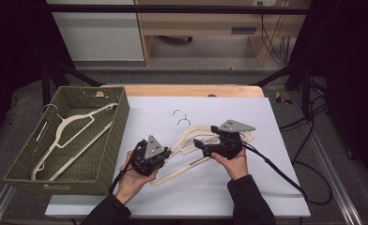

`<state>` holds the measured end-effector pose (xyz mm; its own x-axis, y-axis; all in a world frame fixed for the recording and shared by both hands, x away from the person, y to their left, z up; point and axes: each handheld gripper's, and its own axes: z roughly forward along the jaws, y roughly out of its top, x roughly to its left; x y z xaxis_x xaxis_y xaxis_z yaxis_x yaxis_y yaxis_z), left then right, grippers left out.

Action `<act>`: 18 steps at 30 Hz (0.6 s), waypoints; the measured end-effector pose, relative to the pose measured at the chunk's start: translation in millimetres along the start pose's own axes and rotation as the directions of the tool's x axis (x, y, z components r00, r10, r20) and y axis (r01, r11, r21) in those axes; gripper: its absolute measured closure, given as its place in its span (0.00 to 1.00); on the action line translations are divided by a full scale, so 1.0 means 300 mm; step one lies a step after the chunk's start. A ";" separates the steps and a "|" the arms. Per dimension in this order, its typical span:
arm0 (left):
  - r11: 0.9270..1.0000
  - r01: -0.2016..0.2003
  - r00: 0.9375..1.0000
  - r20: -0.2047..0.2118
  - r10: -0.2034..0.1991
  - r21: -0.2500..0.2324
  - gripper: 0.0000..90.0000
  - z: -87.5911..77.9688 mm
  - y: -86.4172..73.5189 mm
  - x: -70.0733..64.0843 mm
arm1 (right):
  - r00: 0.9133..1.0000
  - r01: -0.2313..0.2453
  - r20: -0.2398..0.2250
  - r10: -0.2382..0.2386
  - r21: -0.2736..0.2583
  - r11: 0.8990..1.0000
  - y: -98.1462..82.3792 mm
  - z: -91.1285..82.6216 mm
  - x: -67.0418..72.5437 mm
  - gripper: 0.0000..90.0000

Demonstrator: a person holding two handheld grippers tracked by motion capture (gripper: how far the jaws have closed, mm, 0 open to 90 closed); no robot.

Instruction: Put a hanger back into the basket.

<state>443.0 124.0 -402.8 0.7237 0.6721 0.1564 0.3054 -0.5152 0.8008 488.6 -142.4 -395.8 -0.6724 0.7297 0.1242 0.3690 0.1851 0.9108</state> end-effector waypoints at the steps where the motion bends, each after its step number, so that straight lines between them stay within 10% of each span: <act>1: 1.000 0.002 1.000 -0.001 -0.002 -0.004 0.89 -0.001 0.001 -0.001 | 1.000 -0.005 0.004 0.005 0.002 1.000 0.008 0.013 0.003 0.17; 18: 1.000 -0.012 1.000 0.016 0.012 0.012 0.89 -0.003 0.004 -0.021 | 0.999 -0.004 0.042 0.001 0.086 0.996 0.092 0.216 -0.015 0.30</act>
<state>438.2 119.8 -402.3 0.7372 0.6572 0.1567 0.3041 -0.5299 0.7917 543.6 -97.9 -396.9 -0.6448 0.7566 0.1084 0.4260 0.2380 0.8729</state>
